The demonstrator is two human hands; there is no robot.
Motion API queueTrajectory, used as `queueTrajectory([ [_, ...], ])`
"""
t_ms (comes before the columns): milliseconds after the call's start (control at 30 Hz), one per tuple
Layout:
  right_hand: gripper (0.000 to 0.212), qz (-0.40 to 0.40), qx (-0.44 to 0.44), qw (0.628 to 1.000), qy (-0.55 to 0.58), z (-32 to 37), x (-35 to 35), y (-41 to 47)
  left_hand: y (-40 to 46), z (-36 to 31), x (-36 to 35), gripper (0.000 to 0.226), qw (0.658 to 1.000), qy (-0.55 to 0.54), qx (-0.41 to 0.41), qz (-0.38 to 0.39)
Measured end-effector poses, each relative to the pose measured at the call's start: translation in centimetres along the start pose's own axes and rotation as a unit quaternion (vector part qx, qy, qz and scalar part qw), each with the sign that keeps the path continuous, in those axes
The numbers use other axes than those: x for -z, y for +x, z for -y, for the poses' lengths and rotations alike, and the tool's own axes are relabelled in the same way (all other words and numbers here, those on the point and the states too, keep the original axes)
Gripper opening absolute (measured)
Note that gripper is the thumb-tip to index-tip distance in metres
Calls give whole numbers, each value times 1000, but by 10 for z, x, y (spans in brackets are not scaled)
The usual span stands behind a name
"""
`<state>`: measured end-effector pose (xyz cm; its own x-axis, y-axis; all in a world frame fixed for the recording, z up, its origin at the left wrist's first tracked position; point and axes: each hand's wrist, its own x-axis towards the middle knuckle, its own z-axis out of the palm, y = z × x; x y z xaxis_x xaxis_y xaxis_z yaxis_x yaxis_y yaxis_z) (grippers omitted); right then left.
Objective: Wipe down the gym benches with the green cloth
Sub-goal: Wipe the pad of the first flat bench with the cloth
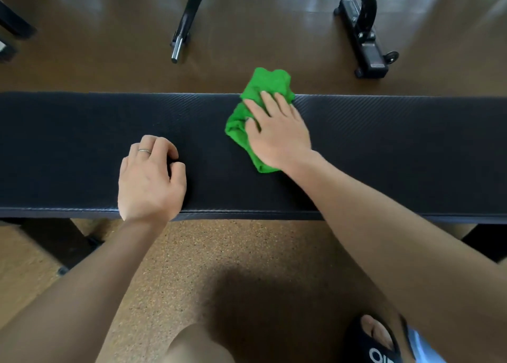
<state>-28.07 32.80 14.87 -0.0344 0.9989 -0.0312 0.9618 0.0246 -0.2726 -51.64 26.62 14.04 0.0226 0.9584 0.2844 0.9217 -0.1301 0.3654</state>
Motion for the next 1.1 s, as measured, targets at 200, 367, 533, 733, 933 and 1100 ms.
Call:
queueTrajectory([
  [200, 61, 13, -99, 995, -27, 16, 1, -13, 1, -1, -1, 15, 1000, -2, 1, -14],
  [367, 57, 10, 52, 999, 1, 81, -20, -58, 1, 1, -3, 15, 1000, 1, -9, -16],
  [533, 56, 20, 29, 999, -24, 2, 2, -82, 0, 1, 2, 11, 1000, 1, -11, -3],
  [733, 58, 10, -80, 996, -27, -5, 4, -94, -2, 1, 2, 14, 1000, -5, -14, -11],
  [933, 56, 0, 73, 997, -38, 72, -26, -88, -1, 2, 1, 19, 1000, -2, -16, -13],
  [1100, 56, 2, 139, 989, -56, 25, -14, -104, -4, 1, 3, 20, 1000, -10, -18, -15],
])
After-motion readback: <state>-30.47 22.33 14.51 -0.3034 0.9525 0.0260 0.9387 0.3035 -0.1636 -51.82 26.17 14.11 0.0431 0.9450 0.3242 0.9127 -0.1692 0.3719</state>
